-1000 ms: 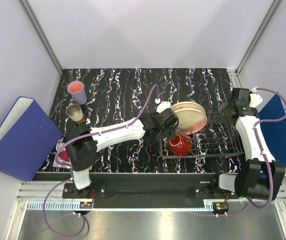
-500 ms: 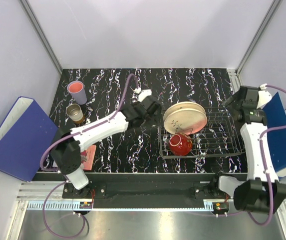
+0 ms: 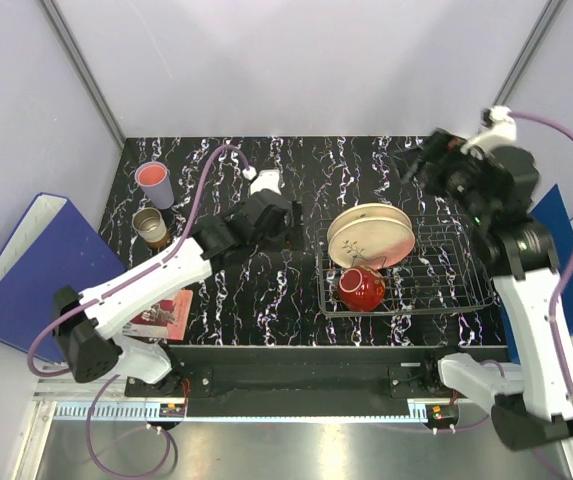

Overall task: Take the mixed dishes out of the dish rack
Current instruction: Pick up the bowl from the dish rack.

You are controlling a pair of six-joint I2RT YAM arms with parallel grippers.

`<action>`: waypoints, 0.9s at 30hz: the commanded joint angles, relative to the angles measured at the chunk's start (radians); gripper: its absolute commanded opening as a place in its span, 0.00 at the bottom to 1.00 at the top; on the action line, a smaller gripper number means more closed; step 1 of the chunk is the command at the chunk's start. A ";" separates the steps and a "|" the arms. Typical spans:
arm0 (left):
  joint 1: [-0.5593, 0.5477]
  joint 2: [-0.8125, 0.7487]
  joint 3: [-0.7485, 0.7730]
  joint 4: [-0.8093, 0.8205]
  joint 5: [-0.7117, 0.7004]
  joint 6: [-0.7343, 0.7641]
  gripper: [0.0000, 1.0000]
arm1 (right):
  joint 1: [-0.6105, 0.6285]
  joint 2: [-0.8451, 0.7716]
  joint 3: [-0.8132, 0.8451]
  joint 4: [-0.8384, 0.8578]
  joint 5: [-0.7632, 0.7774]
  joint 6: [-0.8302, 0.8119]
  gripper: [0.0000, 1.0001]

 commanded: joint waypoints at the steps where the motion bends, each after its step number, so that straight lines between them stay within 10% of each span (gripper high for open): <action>1: -0.004 -0.102 -0.085 -0.027 -0.013 0.034 0.99 | 0.112 0.144 0.070 -0.038 0.027 -0.069 1.00; 13: -0.006 -0.229 -0.246 0.019 -0.030 0.044 0.98 | 0.140 -0.314 -0.504 -0.039 -0.045 0.107 0.99; 27: -0.032 -0.134 -0.301 0.100 0.022 -0.031 0.96 | 0.142 -0.370 -0.641 -0.173 -0.105 0.133 0.98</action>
